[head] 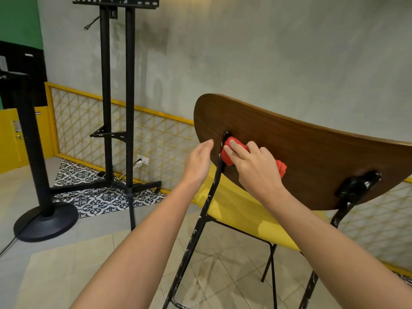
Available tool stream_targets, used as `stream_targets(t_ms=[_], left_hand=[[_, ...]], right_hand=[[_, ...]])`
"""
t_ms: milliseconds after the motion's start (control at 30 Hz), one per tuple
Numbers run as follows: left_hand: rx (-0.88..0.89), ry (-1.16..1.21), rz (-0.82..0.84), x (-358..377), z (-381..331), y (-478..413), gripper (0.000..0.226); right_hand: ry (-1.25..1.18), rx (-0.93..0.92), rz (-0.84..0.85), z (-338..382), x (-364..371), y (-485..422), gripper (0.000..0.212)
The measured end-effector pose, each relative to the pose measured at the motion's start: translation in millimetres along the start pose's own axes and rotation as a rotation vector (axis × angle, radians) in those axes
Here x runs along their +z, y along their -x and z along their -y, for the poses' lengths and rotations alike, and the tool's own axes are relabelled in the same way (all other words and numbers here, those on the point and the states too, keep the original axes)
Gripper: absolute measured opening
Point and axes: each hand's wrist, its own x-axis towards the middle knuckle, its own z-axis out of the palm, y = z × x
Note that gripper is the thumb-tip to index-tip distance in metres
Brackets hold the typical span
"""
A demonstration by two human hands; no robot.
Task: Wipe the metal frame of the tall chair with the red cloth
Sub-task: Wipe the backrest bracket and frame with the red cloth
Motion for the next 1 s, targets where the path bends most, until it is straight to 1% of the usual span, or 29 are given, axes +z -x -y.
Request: stream_targets(t_ms=[67, 133, 200, 300, 367, 567, 733, 800, 933, 1000], left_hand=[[0.0, -0.012, 0.005, 2.0, -0.2, -0.2, 0.044], [-0.004, -0.004, 0.009, 2.7, -1.6, -1.2, 0.043], [-0.005, 0.0, 0.012, 3.6, -3.2, -1.5, 0.044], [-0.015, -0.004, 0.01, 3.4, -3.0, -3.4, 0.045], [-0.019, -0.002, 0.011, 3.4, -1.5, -4.1, 0.045], [0.021, 0.014, -0.037, 4.4, -0.4, -8.0, 0.04], [0.068, -0.016, -0.121, 8.2, 4.7, -15.6, 0.038], [0.079, -0.027, -0.144, 7.9, 3.5, -16.8, 0.039], [0.097, -0.075, -0.136, 7.8, -2.3, -15.8, 0.038], [0.105, -0.085, -0.123, 8.0, -3.3, -13.6, 0.038]], right_hand=[[-0.005, 0.011, -0.031, -1.8, -2.2, -3.7, 0.053], [-0.028, 0.061, -0.069, -4.1, -3.6, -7.9, 0.052], [-0.018, 0.081, -0.073, -6.3, -1.6, -6.5, 0.055], [0.054, -0.015, 0.012, -7.0, 4.1, 1.5, 0.065], [0.076, -0.045, 0.043, -7.8, 6.1, 4.5, 0.067], [0.02, -0.026, -0.054, -9.7, 2.2, -6.2, 0.053], [0.008, -0.034, -0.042, -5.8, 0.1, -20.0, 0.051], [0.029, -0.053, -0.025, -1.6, 1.0, -24.4, 0.049], [0.123, -0.069, 0.053, 3.9, -1.5, -28.8, 0.043], [0.136, -0.092, 0.131, 9.5, -0.4, -27.7, 0.04]])
